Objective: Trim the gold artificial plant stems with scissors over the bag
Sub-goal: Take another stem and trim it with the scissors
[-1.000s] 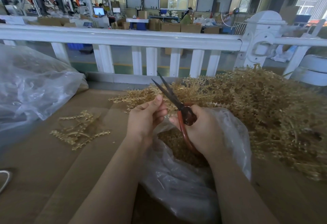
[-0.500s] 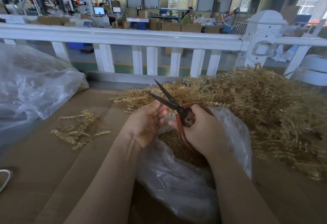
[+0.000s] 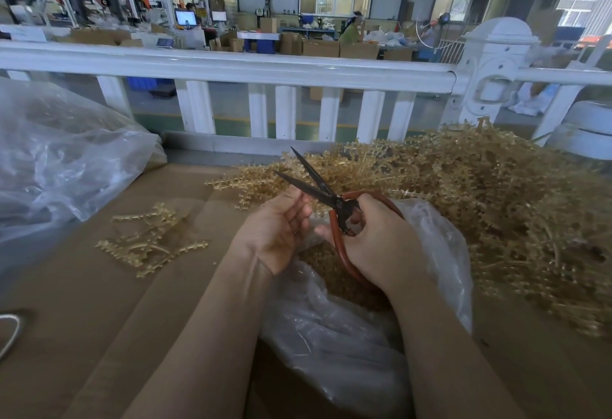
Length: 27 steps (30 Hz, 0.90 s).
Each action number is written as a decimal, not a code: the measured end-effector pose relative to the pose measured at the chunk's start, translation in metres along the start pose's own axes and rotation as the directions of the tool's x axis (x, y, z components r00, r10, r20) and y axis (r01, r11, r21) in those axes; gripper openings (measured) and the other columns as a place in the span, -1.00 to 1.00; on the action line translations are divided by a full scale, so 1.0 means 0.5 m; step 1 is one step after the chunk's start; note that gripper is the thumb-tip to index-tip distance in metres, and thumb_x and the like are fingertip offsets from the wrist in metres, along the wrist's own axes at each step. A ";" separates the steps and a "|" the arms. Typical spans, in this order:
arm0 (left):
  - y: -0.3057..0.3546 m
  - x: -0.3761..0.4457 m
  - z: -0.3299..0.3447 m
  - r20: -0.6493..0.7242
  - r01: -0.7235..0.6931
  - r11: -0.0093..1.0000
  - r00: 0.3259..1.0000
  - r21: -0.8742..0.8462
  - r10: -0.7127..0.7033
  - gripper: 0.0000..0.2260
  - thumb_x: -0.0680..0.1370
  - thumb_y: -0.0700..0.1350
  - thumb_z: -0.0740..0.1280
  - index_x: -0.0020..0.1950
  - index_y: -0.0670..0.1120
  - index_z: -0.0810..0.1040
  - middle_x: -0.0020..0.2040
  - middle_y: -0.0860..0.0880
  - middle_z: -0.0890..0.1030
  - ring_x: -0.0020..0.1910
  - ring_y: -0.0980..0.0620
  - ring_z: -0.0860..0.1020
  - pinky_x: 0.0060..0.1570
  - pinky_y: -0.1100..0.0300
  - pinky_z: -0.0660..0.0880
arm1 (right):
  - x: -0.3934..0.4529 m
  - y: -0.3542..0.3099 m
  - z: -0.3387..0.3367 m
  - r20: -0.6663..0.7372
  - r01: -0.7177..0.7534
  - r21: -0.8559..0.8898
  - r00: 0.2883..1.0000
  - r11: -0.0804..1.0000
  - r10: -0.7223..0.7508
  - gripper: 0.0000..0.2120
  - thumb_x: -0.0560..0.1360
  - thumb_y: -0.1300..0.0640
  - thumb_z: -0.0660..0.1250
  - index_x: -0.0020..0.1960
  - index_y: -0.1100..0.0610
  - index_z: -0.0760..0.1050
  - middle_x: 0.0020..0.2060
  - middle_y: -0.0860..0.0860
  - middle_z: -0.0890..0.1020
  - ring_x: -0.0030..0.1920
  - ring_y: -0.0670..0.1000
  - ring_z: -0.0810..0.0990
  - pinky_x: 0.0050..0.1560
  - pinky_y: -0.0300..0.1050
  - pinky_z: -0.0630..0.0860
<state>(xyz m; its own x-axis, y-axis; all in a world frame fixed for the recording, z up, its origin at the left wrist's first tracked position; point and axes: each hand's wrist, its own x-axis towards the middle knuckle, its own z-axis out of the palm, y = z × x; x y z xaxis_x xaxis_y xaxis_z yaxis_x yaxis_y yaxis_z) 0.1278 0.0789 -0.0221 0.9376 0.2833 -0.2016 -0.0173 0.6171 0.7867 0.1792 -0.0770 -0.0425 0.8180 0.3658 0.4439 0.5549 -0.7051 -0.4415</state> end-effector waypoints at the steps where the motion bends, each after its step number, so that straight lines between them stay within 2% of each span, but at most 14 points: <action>1: 0.001 0.000 0.000 0.007 -0.009 1.000 1.000 -0.003 0.009 -0.86 0.61 -0.12 0.29 -0.13 -0.07 0.56 -0.36 0.07 0.58 -0.38 0.16 0.53 -0.30 0.33 0.48 | -0.001 0.000 -0.001 0.000 -0.002 0.002 1.000 1.000 0.002 -0.50 0.38 -0.47 0.34 -0.05 -0.04 0.47 -0.11 -0.21 0.60 -0.07 -0.15 0.58 -0.10 -0.15 0.60; 6: 0.002 0.002 0.001 -0.014 -0.136 0.991 0.991 -0.003 0.136 -0.84 0.60 -0.24 0.27 -0.14 -0.06 0.54 -0.38 0.07 0.57 -0.39 0.18 0.51 -0.31 0.35 0.44 | -0.003 -0.005 -0.005 -0.026 0.014 -0.008 1.000 1.000 -0.014 -0.48 0.37 -0.48 0.31 -0.04 -0.04 0.48 -0.12 -0.20 0.60 -0.10 -0.15 0.58 -0.14 -0.13 0.60; 10: -0.005 0.002 0.005 -0.023 -0.285 0.958 0.958 0.029 0.285 -0.85 0.59 -0.31 0.27 -0.13 -0.13 0.55 -0.40 0.04 0.55 -0.41 0.17 0.47 -0.35 0.37 0.42 | 0.000 -0.005 -0.005 -0.010 0.007 0.000 1.000 1.000 -0.007 -0.46 0.36 -0.50 0.29 -0.03 -0.04 0.48 -0.10 -0.20 0.60 -0.09 -0.14 0.59 -0.13 -0.11 0.61; 13: -0.008 0.004 0.007 -0.017 -0.409 0.908 0.911 0.094 0.412 -0.85 0.58 -0.36 0.28 -0.13 -0.17 0.56 -0.39 0.02 0.54 -0.41 0.17 0.46 -0.37 0.38 0.42 | 0.002 -0.002 -0.003 0.005 -0.007 0.010 1.000 1.000 0.007 -0.47 0.36 -0.50 0.31 -0.04 -0.04 0.47 -0.10 -0.21 0.60 -0.09 -0.15 0.58 -0.13 -0.14 0.60; 16: -0.010 0.005 0.007 -0.010 -0.513 0.837 0.852 0.193 0.524 -0.84 0.56 -0.39 0.31 -0.14 -0.17 0.59 -0.37 -0.03 0.52 -0.37 0.16 0.52 -0.27 0.36 0.49 | 0.003 -0.001 -0.001 0.017 -0.015 0.022 1.000 1.000 0.014 -0.46 0.34 -0.51 0.30 -0.05 -0.05 0.48 -0.12 -0.22 0.59 -0.11 -0.16 0.55 -0.16 -0.19 0.55; 18: -0.011 0.005 0.008 0.005 -0.565 0.792 0.815 0.232 0.580 -0.80 0.56 -0.41 0.30 -0.16 -0.17 0.60 -0.40 0.02 0.53 -0.34 0.16 0.55 -0.19 0.33 0.52 | 0.003 -0.001 0.000 0.023 -0.027 0.026 0.999 0.999 0.027 -0.47 0.34 -0.51 0.30 -0.06 -0.05 0.47 -0.16 -0.24 0.56 -0.16 -0.19 0.52 -0.21 -0.22 0.50; 23: -0.013 0.005 0.010 0.017 -0.606 0.753 0.782 0.255 0.624 -0.77 0.56 -0.44 0.28 -0.17 -0.17 0.60 -0.35 0.06 0.61 -0.29 0.13 0.57 -0.13 0.26 0.55 | 0.000 -0.002 -0.001 -0.012 -0.035 0.076 0.999 0.996 0.036 -0.50 0.37 -0.45 0.33 -0.09 -0.01 0.50 -0.19 -0.21 0.58 -0.16 -0.14 0.56 -0.16 -0.15 0.55; 27: -0.015 0.006 0.010 -0.017 -0.601 0.764 0.783 0.234 0.622 -0.85 0.56 -0.41 0.32 -0.07 -0.21 0.61 -0.31 0.03 0.65 -0.30 0.12 0.58 -0.14 0.27 0.56 | 0.002 -0.004 -0.001 -0.024 -0.063 0.017 0.998 0.998 0.063 -0.57 0.45 -0.40 0.35 -0.18 -0.03 0.45 -0.32 -0.17 0.53 -0.26 -0.14 0.53 -0.30 -0.17 0.44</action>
<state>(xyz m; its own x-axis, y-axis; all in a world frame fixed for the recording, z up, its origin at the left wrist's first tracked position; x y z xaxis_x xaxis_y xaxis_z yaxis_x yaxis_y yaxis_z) 0.1326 0.0715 -0.0257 0.7175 0.6183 0.3209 -0.4957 0.1295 0.8588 0.1787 -0.0755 -0.0407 0.8477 0.3060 0.4334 0.5049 -0.7161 -0.4820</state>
